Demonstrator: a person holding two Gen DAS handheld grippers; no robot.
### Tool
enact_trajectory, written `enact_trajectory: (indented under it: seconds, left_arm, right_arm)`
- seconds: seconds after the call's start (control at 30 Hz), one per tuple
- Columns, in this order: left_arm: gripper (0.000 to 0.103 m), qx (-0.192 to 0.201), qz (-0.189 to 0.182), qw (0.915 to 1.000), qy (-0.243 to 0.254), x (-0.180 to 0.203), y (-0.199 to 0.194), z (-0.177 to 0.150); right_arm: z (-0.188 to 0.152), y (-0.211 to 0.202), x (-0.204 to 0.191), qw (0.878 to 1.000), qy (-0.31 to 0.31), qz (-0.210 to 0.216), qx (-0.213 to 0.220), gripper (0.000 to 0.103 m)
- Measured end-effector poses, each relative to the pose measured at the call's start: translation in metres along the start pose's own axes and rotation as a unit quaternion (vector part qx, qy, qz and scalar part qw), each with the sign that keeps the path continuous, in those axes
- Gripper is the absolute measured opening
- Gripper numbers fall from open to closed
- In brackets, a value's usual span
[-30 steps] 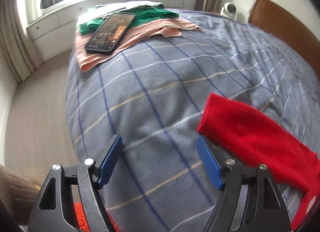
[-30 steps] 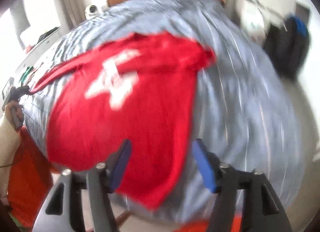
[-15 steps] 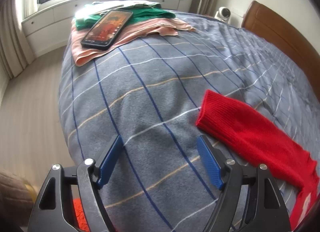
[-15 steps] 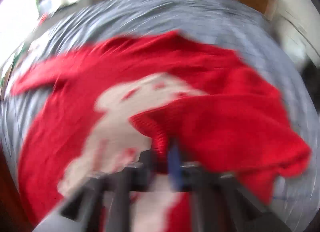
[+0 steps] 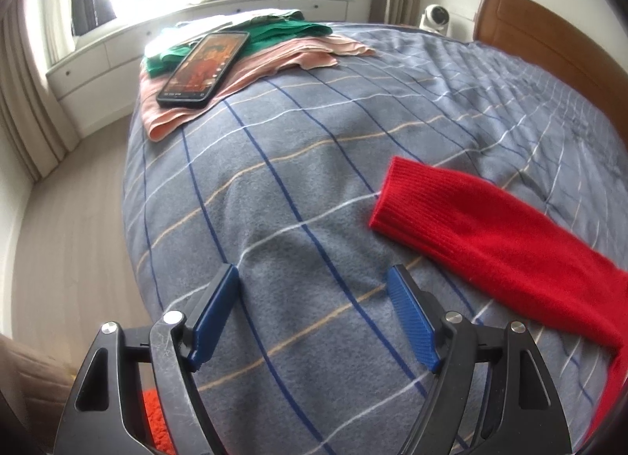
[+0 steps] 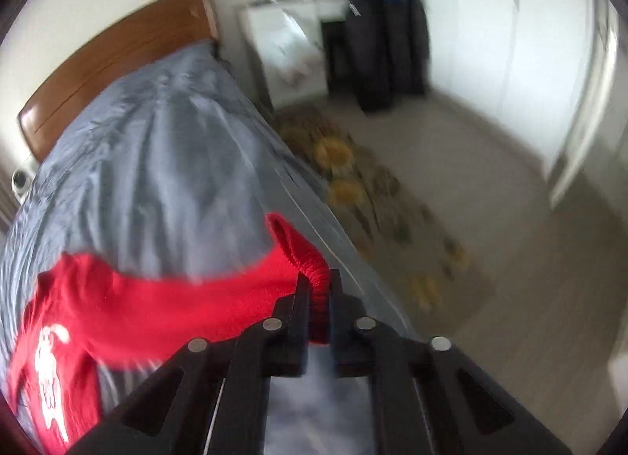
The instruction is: Fold small clothes
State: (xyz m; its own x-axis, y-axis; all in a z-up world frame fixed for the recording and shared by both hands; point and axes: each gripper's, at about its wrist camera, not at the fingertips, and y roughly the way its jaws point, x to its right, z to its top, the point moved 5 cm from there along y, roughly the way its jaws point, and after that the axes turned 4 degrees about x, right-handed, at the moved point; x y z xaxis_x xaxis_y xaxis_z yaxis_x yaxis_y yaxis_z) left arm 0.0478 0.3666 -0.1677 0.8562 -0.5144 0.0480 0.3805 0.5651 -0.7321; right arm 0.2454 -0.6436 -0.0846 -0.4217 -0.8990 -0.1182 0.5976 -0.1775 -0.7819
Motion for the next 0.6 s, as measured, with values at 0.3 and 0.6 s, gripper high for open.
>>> enact_trajectory:
  seconds: [0.3,0.6]
  left_arm:
    - [0.08,0.0,-0.001,0.9999,0.017,0.002,-0.001,-0.002]
    - [0.08,-0.036,-0.046,0.998,0.023,0.002,-0.019,-0.006]
  right_arm:
    - [-0.063,0.042,0.03,0.994,0.101,0.031,-0.032,0.007]
    - [-0.073,0.013,0.065,0.988,0.155,-0.015,-0.004,0.046]
